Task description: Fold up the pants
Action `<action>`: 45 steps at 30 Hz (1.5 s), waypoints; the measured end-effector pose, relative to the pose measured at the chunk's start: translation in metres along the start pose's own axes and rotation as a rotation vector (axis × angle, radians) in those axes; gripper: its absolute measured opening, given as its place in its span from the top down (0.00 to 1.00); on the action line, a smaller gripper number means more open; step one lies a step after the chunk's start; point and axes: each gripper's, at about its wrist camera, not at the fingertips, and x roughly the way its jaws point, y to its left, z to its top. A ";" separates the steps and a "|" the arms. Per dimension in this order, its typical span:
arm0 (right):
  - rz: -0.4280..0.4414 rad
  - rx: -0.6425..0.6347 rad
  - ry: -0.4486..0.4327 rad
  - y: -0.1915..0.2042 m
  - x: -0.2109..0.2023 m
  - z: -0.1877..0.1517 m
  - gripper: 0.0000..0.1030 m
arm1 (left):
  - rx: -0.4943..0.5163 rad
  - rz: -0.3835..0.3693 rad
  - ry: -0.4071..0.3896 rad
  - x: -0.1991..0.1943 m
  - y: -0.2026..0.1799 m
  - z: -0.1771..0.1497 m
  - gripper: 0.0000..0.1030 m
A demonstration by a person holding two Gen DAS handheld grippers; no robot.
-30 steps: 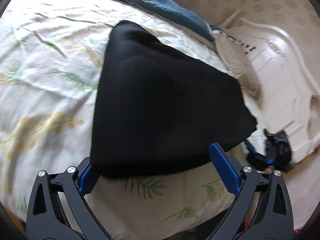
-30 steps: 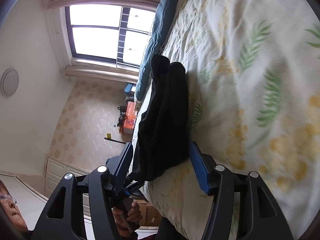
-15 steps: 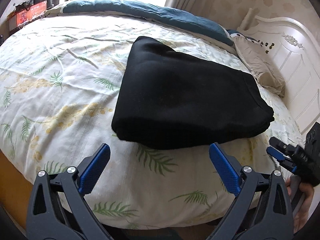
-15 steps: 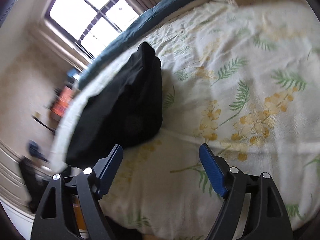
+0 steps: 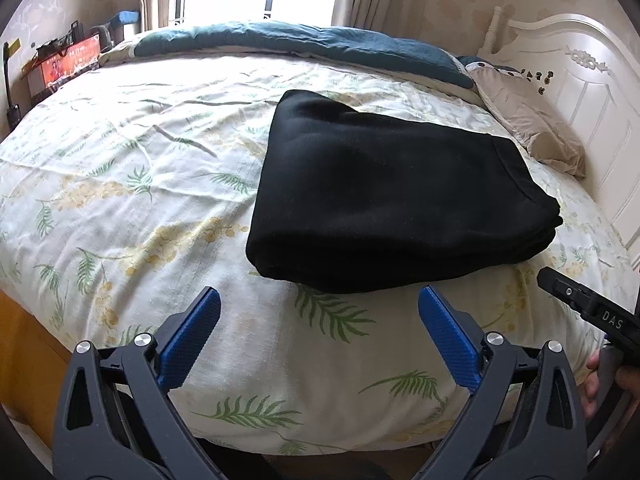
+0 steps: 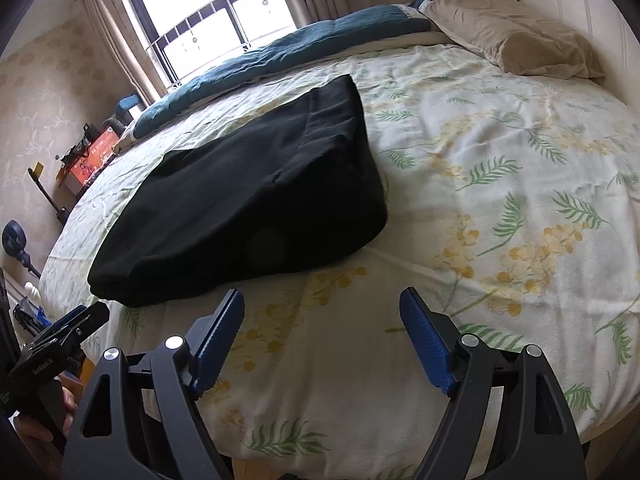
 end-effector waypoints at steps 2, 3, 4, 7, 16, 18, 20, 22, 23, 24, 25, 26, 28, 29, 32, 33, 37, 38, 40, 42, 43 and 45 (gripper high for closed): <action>0.001 0.000 0.010 0.000 0.003 0.001 0.23 | 0.007 0.009 -0.029 -0.004 -0.002 0.000 0.04; 0.000 0.001 0.013 0.000 0.003 0.000 0.23 | 0.015 0.020 -0.044 -0.006 -0.003 0.000 0.04; 0.001 0.004 0.014 0.000 0.002 -0.001 0.23 | 0.022 0.030 -0.048 -0.007 -0.003 0.000 0.04; 0.007 0.011 0.022 0.000 0.003 -0.002 0.23 | 0.048 0.088 -0.055 -0.008 -0.007 -0.001 0.04; 0.010 0.004 0.037 0.003 0.006 -0.005 0.23 | -0.022 0.073 -0.028 0.000 0.003 -0.001 0.04; 0.010 0.000 0.041 0.005 0.006 -0.006 0.23 | -0.026 0.074 -0.021 0.002 0.004 -0.001 0.04; 0.010 -0.003 0.043 0.006 0.007 -0.007 0.23 | -0.030 0.073 -0.023 0.001 0.005 -0.001 0.04; 0.010 -0.005 0.046 0.006 0.008 -0.007 0.23 | -0.040 0.074 -0.016 0.002 0.006 -0.001 0.04; 0.010 -0.005 0.046 0.006 0.008 -0.007 0.23 | -0.042 0.082 -0.005 0.003 0.007 -0.001 0.04; 0.011 -0.005 0.047 0.006 0.008 -0.007 0.23 | -0.042 0.087 0.000 0.004 0.007 -0.001 0.04; 0.011 -0.006 0.047 0.006 0.008 -0.007 0.23 | -0.041 0.088 0.002 0.005 0.007 -0.001 0.04; 0.011 -0.006 0.048 0.006 0.008 -0.008 0.23 | -0.039 0.090 0.003 0.006 0.008 -0.001 0.04; 0.012 -0.007 0.048 0.007 0.008 -0.008 0.23 | -0.038 0.090 0.004 0.006 0.008 -0.001 0.04; 0.011 -0.008 0.049 0.007 0.008 -0.008 0.23 | -0.038 0.090 0.004 0.006 0.008 -0.001 0.04; 0.013 -0.010 0.050 0.007 0.008 -0.008 0.23 | -0.040 0.094 0.002 0.007 0.008 -0.002 0.04; 0.014 -0.010 0.050 0.007 0.008 -0.008 0.23 | -0.040 0.094 0.002 0.007 0.008 -0.002 0.04; 0.014 -0.010 0.050 0.008 0.009 -0.009 0.23 | -0.031 0.104 -0.004 0.007 0.007 -0.002 0.04; 0.014 -0.009 0.051 0.008 0.009 -0.009 0.23 | -0.030 0.101 -0.004 0.007 0.007 -0.001 0.04; 0.015 -0.010 0.051 0.008 0.009 -0.009 0.23 | -0.028 0.097 -0.007 0.006 0.007 -0.002 0.04; 0.014 -0.011 0.052 0.008 0.008 -0.009 0.23 | -0.027 0.101 -0.005 0.006 0.006 -0.001 0.04; 0.014 -0.011 0.051 0.008 0.008 -0.010 0.23 | -0.026 0.102 -0.002 0.006 0.005 0.000 0.04; 0.015 -0.009 0.051 0.008 0.008 -0.010 0.23 | -0.023 0.102 -0.005 0.005 0.004 0.000 0.04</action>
